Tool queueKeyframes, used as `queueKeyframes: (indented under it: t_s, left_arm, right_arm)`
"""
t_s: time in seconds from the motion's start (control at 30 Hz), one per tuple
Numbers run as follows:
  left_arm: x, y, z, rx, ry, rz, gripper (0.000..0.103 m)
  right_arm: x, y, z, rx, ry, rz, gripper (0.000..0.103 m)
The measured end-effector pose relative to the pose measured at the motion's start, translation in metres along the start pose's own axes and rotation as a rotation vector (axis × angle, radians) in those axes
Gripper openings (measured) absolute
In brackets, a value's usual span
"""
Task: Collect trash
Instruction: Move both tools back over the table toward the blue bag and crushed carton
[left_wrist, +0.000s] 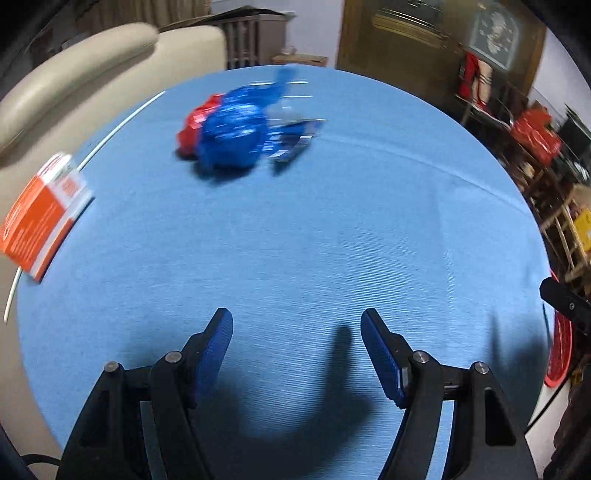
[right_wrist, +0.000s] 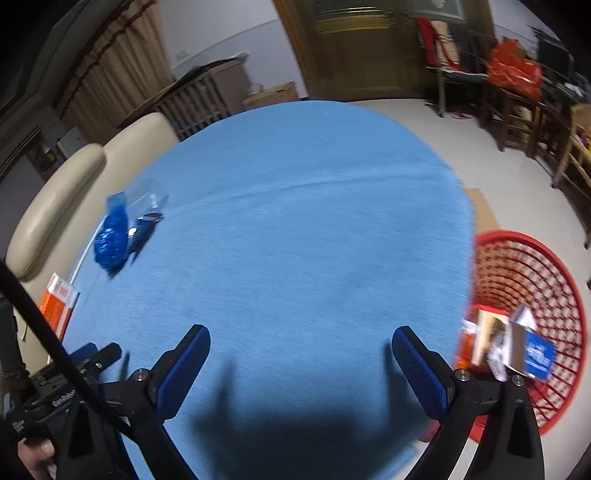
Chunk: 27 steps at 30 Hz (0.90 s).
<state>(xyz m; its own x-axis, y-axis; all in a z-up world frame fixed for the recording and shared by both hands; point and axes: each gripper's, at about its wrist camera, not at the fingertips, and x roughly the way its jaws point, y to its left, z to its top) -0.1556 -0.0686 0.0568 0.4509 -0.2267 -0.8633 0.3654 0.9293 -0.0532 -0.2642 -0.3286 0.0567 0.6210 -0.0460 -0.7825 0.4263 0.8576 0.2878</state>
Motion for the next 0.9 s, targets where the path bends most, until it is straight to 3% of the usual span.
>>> queueKeyframes:
  t_s: [0.17, 0.3, 0.47, 0.63, 0.8, 0.9]
  left_arm:
    - [0.006, 0.039, -0.001, -0.101, 0.01, 0.027, 0.072]
    - [0.005, 0.055, 0.003, -0.136, 0.0, 0.029, 0.073]
    - [0.006, 0.068, 0.01, -0.154, -0.014, 0.034, 0.073]
    - [0.011, 0.08, 0.021, -0.173, -0.018, 0.03, 0.073]
    - [0.018, 0.088, 0.036, -0.173, -0.034, 0.029, 0.073]
    - [0.025, 0.091, 0.051, -0.175, -0.046, 0.028, 0.073]
  right_arm:
    - [0.028, 0.05, 0.018, -0.04, 0.043, 0.148, 0.1]
    - [0.058, 0.101, 0.038, -0.099, 0.067, 0.205, 0.1]
    - [0.098, 0.153, 0.067, -0.142, 0.085, 0.219, 0.086]
    - [0.138, 0.184, 0.094, -0.13, 0.099, 0.198, 0.063]
    - [0.163, 0.204, 0.107, -0.138, 0.121, 0.201, 0.061]
    - [0.177, 0.21, 0.11, -0.154, 0.15, 0.196, 0.033]
